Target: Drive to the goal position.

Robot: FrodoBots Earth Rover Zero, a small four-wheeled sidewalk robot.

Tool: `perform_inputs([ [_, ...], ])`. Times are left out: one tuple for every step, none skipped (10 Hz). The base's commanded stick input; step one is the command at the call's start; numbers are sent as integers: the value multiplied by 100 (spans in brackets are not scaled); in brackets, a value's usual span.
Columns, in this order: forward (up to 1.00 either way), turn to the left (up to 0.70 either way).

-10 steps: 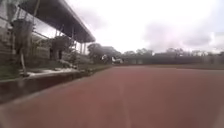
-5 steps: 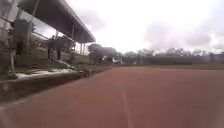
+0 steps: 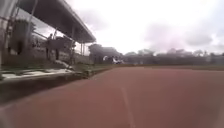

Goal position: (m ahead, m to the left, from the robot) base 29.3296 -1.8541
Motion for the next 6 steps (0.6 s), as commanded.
perform_inputs([
  [70, 1],
  [70, 1],
  [70, -34],
  [70, -34],
  [70, -34],
  [70, -26],
])
